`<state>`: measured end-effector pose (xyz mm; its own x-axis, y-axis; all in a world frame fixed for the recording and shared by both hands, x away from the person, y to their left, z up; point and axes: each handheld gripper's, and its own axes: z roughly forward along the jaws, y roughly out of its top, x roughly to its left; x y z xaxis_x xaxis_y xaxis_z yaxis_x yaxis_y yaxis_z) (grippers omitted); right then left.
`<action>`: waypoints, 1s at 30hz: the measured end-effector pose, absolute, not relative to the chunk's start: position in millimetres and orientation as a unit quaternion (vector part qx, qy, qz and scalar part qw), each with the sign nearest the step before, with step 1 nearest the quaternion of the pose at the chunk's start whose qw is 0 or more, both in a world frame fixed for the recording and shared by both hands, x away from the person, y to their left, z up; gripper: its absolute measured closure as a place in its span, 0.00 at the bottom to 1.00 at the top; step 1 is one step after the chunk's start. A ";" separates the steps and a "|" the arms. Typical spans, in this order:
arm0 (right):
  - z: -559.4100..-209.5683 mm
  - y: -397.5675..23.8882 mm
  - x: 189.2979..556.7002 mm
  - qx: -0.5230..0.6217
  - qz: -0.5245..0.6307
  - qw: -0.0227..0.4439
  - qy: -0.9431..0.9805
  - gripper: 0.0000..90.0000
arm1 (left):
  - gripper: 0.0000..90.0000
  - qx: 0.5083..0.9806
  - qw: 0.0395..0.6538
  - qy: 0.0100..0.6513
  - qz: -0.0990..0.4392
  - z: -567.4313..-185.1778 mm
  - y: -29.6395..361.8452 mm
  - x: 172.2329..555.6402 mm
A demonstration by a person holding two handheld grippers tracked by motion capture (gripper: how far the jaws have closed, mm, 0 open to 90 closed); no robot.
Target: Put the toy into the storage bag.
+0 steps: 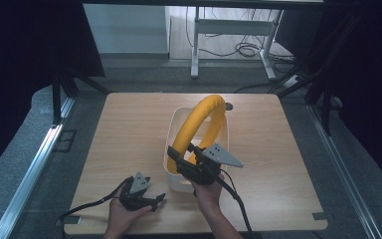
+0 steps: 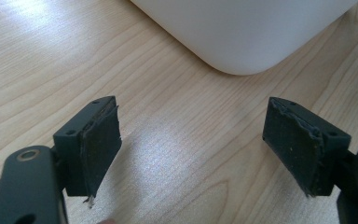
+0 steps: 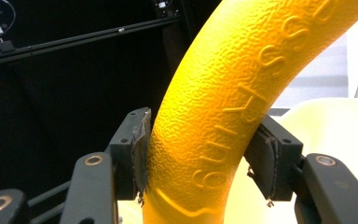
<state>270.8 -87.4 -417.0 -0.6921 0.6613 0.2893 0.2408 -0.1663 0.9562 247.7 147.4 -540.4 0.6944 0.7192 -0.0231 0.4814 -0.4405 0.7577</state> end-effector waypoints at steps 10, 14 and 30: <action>-415.0 -94.1 272.1 0.351 0.667 0.140 0.642 0.40 | 0.21 0.834 0.389 0.360 0.155 -540.2 147.6 247.9; -411.6 -108.6 269.6 0.333 0.659 0.131 0.661 0.36 | 0.21 0.834 0.389 0.359 0.157 -538.9 148.5 248.2; -415.2 -178.3 268.3 0.322 0.649 0.149 0.673 0.38 | 0.21 0.834 0.388 0.360 0.158 -538.9 148.4 248.4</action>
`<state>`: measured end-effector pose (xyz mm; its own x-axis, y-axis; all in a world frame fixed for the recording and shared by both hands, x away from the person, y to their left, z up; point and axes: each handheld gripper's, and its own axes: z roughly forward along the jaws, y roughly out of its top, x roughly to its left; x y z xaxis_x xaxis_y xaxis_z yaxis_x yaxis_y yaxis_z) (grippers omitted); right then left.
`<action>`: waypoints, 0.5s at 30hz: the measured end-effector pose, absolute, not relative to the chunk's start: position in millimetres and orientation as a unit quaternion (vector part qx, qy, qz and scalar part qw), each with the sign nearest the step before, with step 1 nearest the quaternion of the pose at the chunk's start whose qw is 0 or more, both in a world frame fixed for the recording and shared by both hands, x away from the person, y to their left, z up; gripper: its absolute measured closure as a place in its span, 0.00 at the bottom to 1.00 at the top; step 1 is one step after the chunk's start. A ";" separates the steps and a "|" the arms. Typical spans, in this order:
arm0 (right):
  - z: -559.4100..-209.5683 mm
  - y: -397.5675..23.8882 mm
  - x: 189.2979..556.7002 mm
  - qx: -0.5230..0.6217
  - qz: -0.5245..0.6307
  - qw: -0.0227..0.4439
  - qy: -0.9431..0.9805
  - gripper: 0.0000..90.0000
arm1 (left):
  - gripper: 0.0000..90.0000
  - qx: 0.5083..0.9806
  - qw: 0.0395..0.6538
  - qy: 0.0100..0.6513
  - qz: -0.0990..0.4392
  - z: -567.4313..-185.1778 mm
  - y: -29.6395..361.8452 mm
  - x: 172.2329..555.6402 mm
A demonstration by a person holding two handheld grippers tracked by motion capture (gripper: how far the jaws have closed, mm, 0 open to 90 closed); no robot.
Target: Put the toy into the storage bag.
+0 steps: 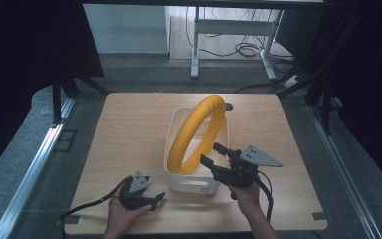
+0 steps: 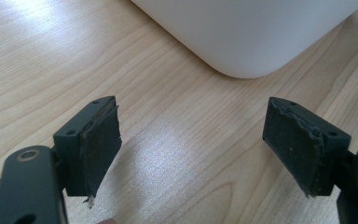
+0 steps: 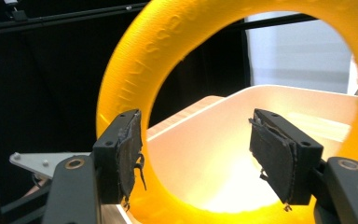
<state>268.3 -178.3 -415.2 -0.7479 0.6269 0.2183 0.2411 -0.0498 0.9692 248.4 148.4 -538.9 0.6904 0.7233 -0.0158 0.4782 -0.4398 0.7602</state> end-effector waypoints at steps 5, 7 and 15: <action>-419.1 -193.8 267.5 0.319 0.649 0.158 0.672 0.38 | 0.21 0.834 0.387 0.360 0.160 -538.5 148.8 247.5; -419.5 -200.9 268.0 0.319 0.649 0.160 0.672 0.39 | 0.21 0.834 0.387 0.360 0.160 -538.8 148.5 247.3; -423.5 -227.3 270.2 0.320 0.639 0.177 0.677 0.43 | 0.21 0.834 0.387 0.360 0.160 -538.5 148.8 247.4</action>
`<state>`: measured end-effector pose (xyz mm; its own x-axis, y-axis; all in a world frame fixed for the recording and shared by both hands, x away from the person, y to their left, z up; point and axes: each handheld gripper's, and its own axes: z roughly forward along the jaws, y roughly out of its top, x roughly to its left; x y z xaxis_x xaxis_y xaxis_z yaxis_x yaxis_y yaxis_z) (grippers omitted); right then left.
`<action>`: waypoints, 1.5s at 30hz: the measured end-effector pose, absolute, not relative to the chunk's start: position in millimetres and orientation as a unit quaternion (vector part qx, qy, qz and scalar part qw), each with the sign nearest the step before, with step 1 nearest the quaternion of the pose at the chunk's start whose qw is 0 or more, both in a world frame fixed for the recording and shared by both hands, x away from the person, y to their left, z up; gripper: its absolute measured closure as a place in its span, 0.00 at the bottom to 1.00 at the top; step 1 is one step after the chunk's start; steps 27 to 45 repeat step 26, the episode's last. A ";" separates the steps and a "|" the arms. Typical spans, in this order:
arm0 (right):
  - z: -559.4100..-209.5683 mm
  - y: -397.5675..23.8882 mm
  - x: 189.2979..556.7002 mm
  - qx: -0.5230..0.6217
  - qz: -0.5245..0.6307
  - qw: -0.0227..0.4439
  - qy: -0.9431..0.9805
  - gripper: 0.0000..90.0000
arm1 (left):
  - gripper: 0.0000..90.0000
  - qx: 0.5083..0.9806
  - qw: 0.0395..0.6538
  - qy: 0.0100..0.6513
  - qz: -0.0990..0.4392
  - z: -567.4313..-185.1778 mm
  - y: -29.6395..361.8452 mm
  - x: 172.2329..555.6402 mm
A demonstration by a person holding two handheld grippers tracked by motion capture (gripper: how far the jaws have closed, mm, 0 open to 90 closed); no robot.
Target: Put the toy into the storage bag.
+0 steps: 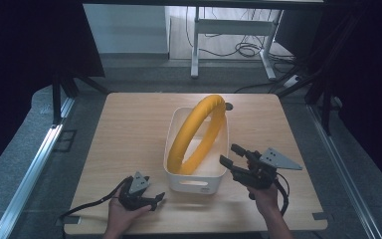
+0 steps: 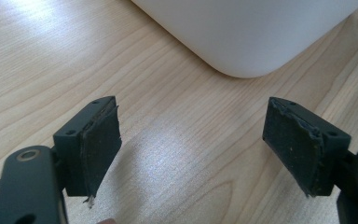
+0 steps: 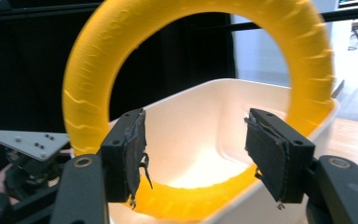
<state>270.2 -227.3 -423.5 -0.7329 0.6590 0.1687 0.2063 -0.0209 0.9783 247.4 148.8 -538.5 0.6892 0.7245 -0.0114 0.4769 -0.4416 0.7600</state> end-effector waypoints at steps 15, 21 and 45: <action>-466.2 -272.8 294.7 0.379 0.578 0.182 0.699 0.51 | 0.21 0.835 0.385 0.358 0.161 -539.0 148.8 247.5; -464.5 -273.7 293.3 0.377 0.581 0.187 0.697 0.51 | 0.21 0.835 0.385 0.358 0.159 -539.5 148.3 247.7; -470.9 -272.2 296.3 0.386 0.564 0.185 0.707 0.47 | 0.21 0.834 0.387 0.360 0.159 -539.4 148.3 248.6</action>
